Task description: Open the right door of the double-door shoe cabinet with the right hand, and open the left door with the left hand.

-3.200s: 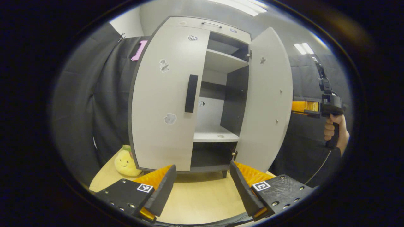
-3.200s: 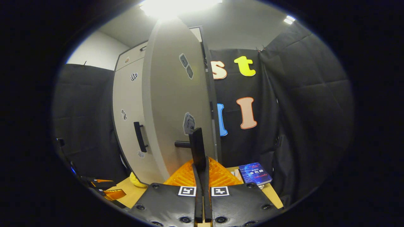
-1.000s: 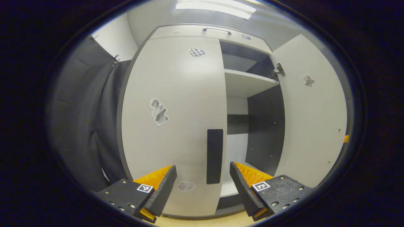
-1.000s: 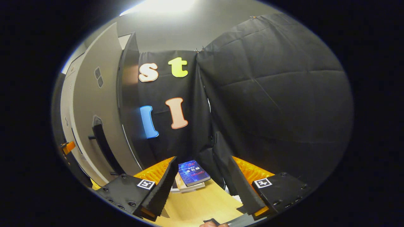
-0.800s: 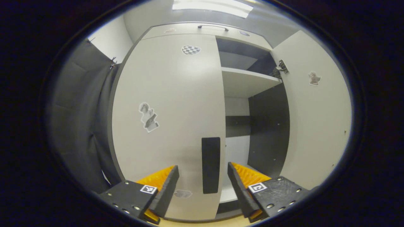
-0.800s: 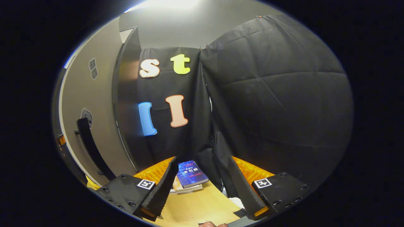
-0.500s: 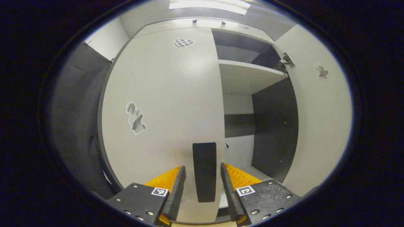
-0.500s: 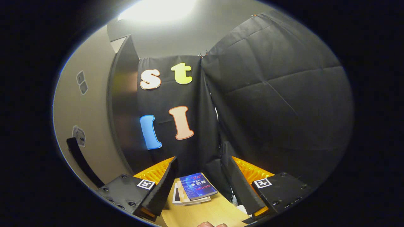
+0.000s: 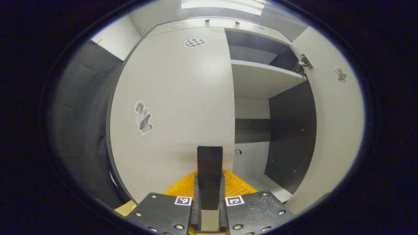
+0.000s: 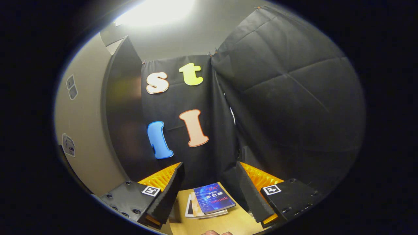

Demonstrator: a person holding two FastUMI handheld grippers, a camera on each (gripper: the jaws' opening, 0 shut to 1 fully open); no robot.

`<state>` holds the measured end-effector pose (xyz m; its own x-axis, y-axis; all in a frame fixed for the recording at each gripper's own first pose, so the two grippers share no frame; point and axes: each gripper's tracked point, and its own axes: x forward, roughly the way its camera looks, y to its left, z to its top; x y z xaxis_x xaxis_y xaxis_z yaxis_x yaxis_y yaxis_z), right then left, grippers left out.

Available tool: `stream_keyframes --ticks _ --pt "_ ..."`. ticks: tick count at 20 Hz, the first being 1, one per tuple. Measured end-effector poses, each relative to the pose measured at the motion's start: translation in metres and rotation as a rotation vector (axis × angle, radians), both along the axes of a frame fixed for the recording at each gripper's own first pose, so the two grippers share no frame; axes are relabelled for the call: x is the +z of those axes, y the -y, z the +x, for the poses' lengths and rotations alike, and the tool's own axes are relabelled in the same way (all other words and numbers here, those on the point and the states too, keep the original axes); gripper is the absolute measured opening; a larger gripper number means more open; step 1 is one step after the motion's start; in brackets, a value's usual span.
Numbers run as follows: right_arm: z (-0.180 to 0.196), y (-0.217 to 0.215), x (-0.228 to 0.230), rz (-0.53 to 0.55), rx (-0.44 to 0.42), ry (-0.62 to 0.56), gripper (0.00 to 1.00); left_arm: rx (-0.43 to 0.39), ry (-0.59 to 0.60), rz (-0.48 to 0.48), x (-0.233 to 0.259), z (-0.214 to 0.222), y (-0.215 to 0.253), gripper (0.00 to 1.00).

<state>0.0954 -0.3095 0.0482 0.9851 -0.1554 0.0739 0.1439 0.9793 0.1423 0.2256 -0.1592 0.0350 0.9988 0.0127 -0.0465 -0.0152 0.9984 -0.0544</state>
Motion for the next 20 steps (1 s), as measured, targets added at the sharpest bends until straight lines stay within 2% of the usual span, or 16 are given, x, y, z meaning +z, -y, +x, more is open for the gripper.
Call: stream_keyframes --ticks 3,8,9,12,15,20 --pt "0.012 -0.003 -0.005 0.022 0.041 -0.002 0.98 0.015 0.019 0.009 0.003 0.002 -0.001 0.1" --pt "0.018 -0.004 -0.007 0.025 0.067 -0.012 0.98 0.016 0.007 0.011 -0.001 0.0 -0.001 0.1" --pt "0.019 -0.005 -0.007 0.029 0.071 -0.014 0.98 0.023 0.001 -0.005 -0.002 -0.001 0.001 0.04" --pt "0.022 -0.007 -0.008 0.045 0.083 -0.024 0.98 0.01 0.007 -0.015 0.0 -0.003 0.0 0.03" --pt "0.008 -0.006 0.004 0.024 0.051 0.01 0.98 -0.016 0.008 -0.041 0.002 -0.014 -0.002 0.03" --pt "-0.037 -0.018 0.012 0.03 -0.031 0.045 0.98 -0.08 -0.005 -0.051 0.004 -0.041 -0.009 0.03"
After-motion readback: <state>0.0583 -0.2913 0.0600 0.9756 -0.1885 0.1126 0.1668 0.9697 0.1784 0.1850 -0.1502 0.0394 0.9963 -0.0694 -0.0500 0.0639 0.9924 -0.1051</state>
